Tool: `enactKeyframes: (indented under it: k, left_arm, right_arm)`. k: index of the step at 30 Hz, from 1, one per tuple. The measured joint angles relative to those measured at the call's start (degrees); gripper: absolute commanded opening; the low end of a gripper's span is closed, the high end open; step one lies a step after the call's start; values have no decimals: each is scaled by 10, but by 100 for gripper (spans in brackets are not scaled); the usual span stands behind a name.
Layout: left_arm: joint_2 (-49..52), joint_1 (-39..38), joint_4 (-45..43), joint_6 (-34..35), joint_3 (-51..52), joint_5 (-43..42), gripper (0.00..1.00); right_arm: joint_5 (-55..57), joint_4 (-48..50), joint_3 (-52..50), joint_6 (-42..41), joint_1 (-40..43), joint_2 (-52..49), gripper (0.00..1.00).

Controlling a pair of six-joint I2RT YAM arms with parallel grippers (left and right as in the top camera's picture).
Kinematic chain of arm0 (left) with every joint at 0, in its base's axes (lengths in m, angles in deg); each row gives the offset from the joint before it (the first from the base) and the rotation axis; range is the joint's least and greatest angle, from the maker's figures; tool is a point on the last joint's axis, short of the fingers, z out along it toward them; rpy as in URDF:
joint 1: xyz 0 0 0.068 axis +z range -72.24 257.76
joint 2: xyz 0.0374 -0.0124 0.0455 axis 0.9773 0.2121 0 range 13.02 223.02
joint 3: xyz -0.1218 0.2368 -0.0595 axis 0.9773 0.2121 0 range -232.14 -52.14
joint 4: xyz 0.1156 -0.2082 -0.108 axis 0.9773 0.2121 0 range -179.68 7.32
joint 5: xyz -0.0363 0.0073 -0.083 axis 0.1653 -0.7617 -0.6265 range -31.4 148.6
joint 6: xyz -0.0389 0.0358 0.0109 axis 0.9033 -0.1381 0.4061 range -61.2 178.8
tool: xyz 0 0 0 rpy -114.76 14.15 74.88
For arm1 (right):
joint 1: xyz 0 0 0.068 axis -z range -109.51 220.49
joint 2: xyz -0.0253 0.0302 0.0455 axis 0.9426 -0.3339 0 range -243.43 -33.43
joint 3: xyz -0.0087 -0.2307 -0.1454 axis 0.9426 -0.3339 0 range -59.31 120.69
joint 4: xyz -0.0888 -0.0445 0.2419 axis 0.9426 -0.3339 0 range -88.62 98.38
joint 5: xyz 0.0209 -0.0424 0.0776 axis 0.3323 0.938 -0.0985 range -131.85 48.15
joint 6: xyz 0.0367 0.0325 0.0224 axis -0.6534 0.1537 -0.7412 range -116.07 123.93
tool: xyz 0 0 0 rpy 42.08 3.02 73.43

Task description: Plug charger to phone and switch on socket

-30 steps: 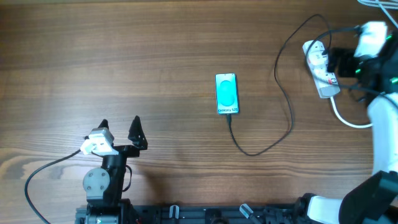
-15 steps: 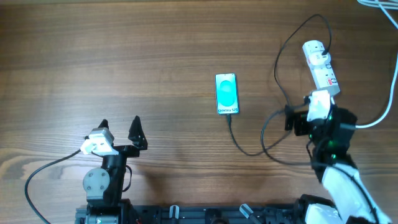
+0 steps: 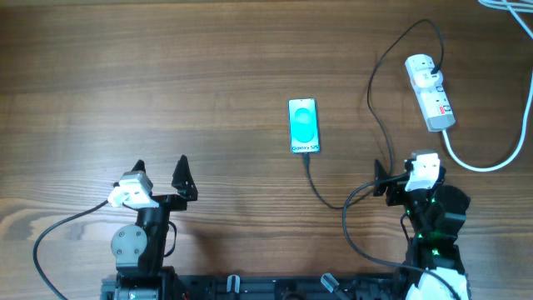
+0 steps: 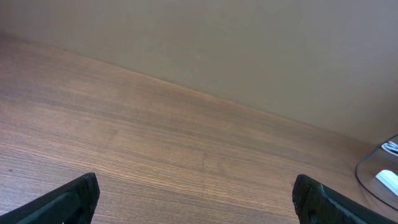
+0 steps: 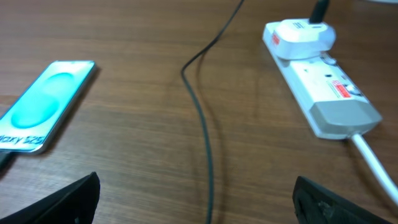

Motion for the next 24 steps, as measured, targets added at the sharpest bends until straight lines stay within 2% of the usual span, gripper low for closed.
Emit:
enactKeyframes:
  k: [9,14,19,24]
  left_arm:
    - [0,0,0,0,0,0,100]
    - [0,0,0,0,0,0,100]
    - [0,0,0,0,0,0,100]
    - [0,0,0,0,0,0,100]
  right_arm:
    - [39,-159,-2,-7,-55,232,100]
    - [56,-159,-2,-9,-75,341,100]
    - [62,-158,-2,-9,-94,402,100]
    - [62,-160,-2,-9,-95,408,100]
